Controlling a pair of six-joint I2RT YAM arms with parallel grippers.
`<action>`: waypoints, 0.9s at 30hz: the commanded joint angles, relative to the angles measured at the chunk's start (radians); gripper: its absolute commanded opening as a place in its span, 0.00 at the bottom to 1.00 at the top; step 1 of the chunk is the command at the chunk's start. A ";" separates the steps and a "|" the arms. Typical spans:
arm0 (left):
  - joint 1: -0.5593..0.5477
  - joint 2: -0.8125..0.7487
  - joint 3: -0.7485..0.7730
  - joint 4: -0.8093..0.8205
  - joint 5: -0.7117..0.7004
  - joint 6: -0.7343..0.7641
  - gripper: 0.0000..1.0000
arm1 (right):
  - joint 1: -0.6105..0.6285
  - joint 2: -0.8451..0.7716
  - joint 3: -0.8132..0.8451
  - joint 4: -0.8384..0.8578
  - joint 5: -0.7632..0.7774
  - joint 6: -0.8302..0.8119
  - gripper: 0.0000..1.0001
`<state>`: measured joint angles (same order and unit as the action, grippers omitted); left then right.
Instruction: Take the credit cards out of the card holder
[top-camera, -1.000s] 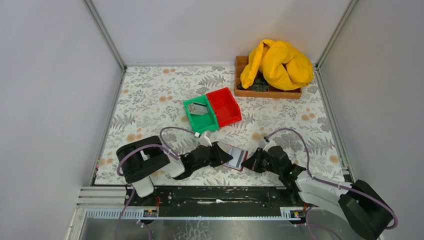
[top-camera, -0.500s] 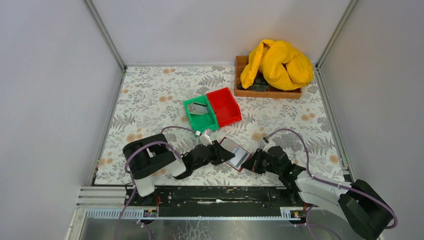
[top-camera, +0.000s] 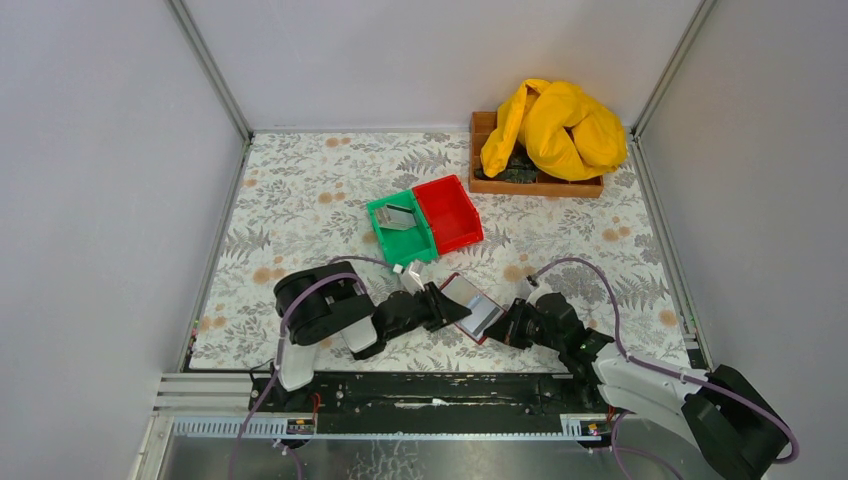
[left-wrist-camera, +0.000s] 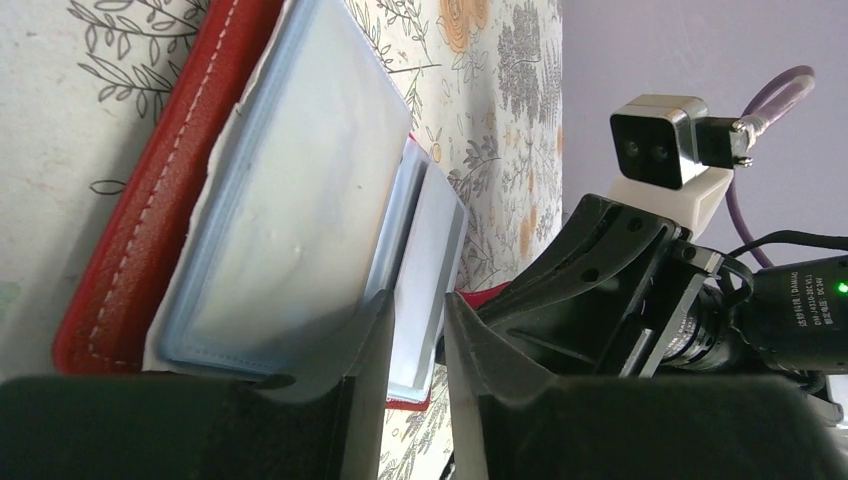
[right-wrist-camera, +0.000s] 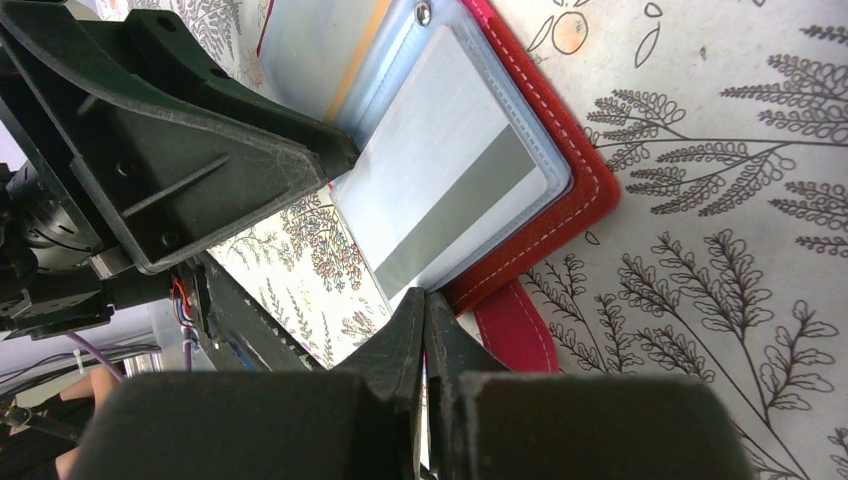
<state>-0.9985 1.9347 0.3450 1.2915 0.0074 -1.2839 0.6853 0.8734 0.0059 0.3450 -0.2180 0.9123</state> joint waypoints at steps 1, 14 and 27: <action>-0.028 0.025 -0.001 0.152 0.152 -0.044 0.30 | 0.010 0.041 -0.020 -0.022 0.050 -0.033 0.00; -0.011 -0.078 0.061 -0.098 0.235 0.120 0.29 | 0.003 -0.007 -0.023 -0.039 0.053 -0.031 0.00; -0.011 -0.018 0.032 -0.042 0.270 0.091 0.28 | -0.027 -0.117 0.019 -0.177 0.074 -0.067 0.00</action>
<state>-0.9852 1.8706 0.3965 1.2724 0.1562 -1.1950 0.6746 0.7979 0.0059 0.2687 -0.2195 0.8940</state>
